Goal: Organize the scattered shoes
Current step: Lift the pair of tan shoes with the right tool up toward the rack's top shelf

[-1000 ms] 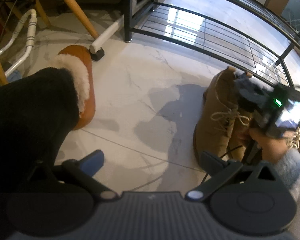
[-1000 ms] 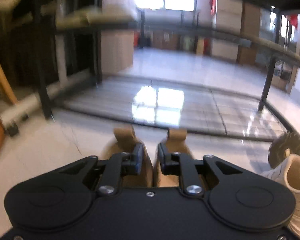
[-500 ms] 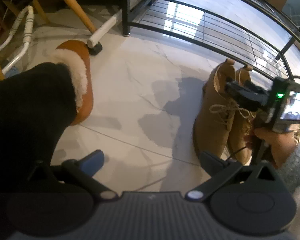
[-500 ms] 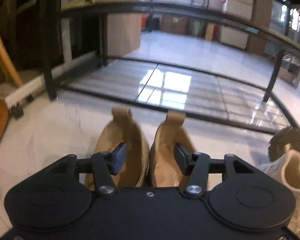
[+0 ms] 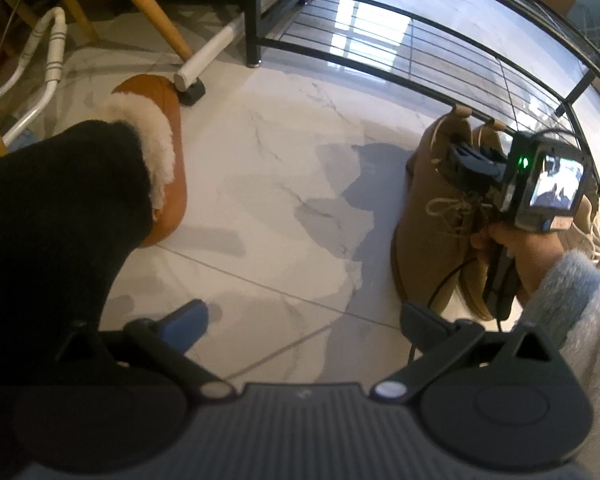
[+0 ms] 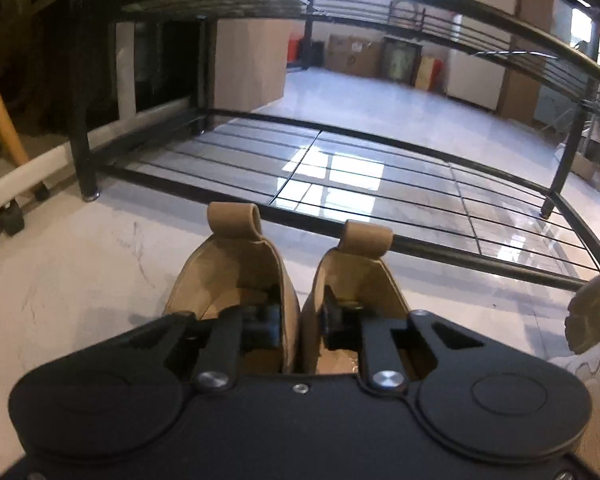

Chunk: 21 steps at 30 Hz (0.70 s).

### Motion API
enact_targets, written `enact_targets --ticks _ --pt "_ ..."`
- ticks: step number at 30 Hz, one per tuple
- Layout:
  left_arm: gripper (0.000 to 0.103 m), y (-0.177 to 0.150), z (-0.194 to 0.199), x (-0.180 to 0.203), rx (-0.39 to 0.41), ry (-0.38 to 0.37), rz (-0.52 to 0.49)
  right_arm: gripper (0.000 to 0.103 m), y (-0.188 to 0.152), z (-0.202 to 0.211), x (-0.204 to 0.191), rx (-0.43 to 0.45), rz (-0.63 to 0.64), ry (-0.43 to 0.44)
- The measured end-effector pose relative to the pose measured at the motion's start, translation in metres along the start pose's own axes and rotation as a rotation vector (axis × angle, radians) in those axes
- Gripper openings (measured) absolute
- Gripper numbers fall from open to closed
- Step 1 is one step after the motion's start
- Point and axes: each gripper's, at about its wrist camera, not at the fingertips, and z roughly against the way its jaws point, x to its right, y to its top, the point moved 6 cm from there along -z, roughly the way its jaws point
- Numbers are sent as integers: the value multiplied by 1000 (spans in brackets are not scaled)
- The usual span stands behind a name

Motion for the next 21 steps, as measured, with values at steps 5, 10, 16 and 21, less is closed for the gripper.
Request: enact_targets --ticks 5,10,16,21 --pt "102 0 -1 -1 -6 2 3 12 3 27 3 97 -69 -31" --pt "102 0 0 0 -2 -3 -2 12 13 69 11 210 -104 -65" --pt "102 1 -1 -1 5 1 -3 12 53 88 26 317 -123 -68" --pt "102 6 3 -3 37 14 7 12 94 105 39 449 -159 -103"
